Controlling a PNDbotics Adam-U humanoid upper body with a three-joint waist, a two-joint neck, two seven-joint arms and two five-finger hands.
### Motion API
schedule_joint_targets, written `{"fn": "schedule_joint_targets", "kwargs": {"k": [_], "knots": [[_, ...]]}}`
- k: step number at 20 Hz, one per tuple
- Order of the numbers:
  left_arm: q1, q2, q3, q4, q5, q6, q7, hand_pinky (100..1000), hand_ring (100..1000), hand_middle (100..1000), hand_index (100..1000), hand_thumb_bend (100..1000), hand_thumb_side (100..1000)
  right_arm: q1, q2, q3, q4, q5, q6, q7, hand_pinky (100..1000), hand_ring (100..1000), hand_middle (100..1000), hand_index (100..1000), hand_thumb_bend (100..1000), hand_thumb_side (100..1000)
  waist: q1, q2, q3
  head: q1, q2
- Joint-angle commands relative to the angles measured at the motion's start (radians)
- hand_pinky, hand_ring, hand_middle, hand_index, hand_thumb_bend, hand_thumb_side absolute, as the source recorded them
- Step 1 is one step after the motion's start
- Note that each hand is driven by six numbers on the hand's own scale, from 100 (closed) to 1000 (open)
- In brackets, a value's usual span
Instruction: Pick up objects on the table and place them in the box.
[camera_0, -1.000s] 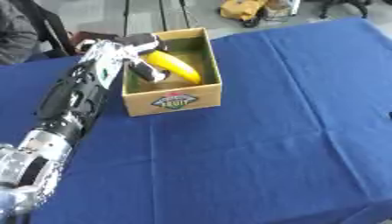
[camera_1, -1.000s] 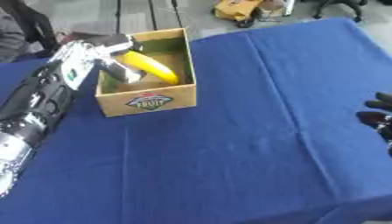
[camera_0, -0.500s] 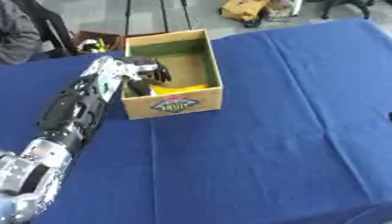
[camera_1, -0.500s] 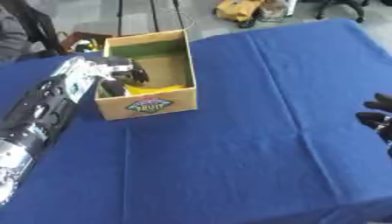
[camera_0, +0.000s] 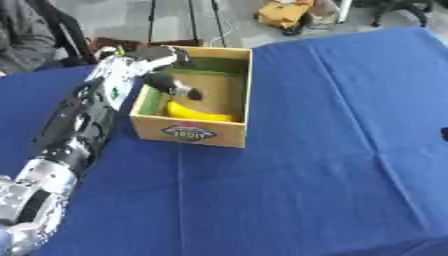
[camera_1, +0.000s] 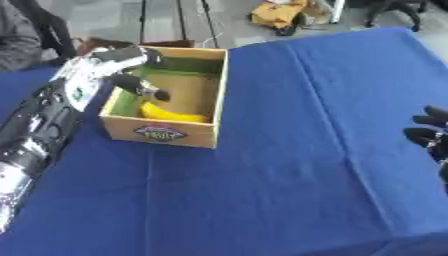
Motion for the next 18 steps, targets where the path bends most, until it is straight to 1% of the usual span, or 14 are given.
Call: {"fn": "schedule_joint_targets", "kwargs": {"k": [1,2,3,4,5,6,8,9,11,12,13,14,15,18], "knots": [[0.006,0.068,0.015,-0.119,0.137,0.019,0.160,848,822,778,775,901,866,-0.005,-0.018,-0.014,-0.012,-0.002,-0.004,-0.005,814,675,679,787,100,999,-0.009,-0.022,0.012,-0.011,0.003],[0.024,0.085,0.009,-0.159,0.197,0.030,0.192,836,810,762,762,812,877,-0.003,-0.019,-0.016,-0.012,-0.002,-0.004,-0.007,814,675,680,787,100,999,-0.010,-0.023,0.019,-0.015,0.004],[0.051,0.105,0.003,-0.208,0.266,0.042,0.218,831,807,758,757,781,880,0.000,-0.019,-0.019,-0.012,-0.002,-0.005,-0.010,814,675,680,787,100,999,-0.011,-0.024,0.028,-0.021,0.004],[0.084,0.123,-0.001,-0.261,0.341,0.057,0.236,820,805,755,749,735,886,0.003,-0.021,-0.022,-0.012,-0.002,-0.006,-0.012,813,675,679,787,100,975,-0.013,-0.025,0.038,-0.025,0.005],[0.128,0.138,-0.003,-0.317,0.428,0.075,0.249,817,803,752,742,703,893,0.005,-0.022,-0.025,-0.012,-0.002,-0.007,-0.015,813,675,679,787,100,998,-0.014,-0.026,0.051,-0.029,0.008],[0.172,0.148,-0.004,-0.370,0.515,0.096,0.255,807,799,746,727,670,900,0.007,-0.023,-0.027,-0.012,-0.002,-0.008,-0.017,813,674,679,787,100,997,-0.016,-0.028,0.061,-0.031,0.010],[0.272,0.155,0.001,-0.478,0.700,0.144,0.258,799,798,744,718,634,907,0.011,-0.024,-0.029,-0.012,-0.003,-0.010,-0.020,813,674,680,786,100,997,-0.017,-0.032,0.080,-0.035,0.016],[0.341,0.152,0.011,-0.541,0.784,0.162,0.262,795,798,742,714,624,913,0.012,-0.023,-0.030,-0.013,-0.004,-0.010,-0.020,813,674,680,786,100,996,-0.018,-0.035,0.095,-0.039,0.019],[0.462,0.133,0.034,-0.653,0.918,0.200,0.270,790,799,740,707,605,933,0.014,-0.024,-0.032,-0.014,-0.004,-0.011,-0.022,813,674,680,786,100,996,-0.020,-0.037,0.117,-0.044,0.029],[0.512,0.116,0.048,-0.694,0.962,0.219,0.274,788,802,744,707,581,958,0.016,-0.025,-0.033,-0.014,-0.005,-0.011,-0.023,813,674,680,786,100,996,-0.021,-0.038,0.127,-0.046,0.034],[0.554,0.099,0.059,-0.727,0.993,0.237,0.275,788,802,744,707,581,958,0.018,-0.025,-0.034,-0.014,-0.005,-0.012,-0.024,813,674,680,786,100,996,-0.022,-0.039,0.136,-0.048,0.037],[0.578,0.090,0.066,-0.752,1.013,0.253,0.273,788,802,744,707,581,958,0.020,-0.025,-0.034,-0.013,-0.005,-0.012,-0.024,813,674,680,786,100,996,-0.023,-0.039,0.141,-0.049,0.039],[0.607,0.074,0.075,-0.768,1.030,0.266,0.274,785,801,745,706,561,986,0.020,-0.025,-0.034,-0.013,-0.005,-0.012,-0.025,813,674,680,786,100,996,-0.024,-0.040,0.148,-0.047,0.042],[0.675,0.032,0.096,-0.798,1.065,0.292,0.275,776,787,739,702,562,992,0.024,-0.022,-0.035,-0.013,-0.006,-0.012,-0.025,814,674,680,786,100,996,-0.026,-0.044,0.164,-0.045,0.050]]}}
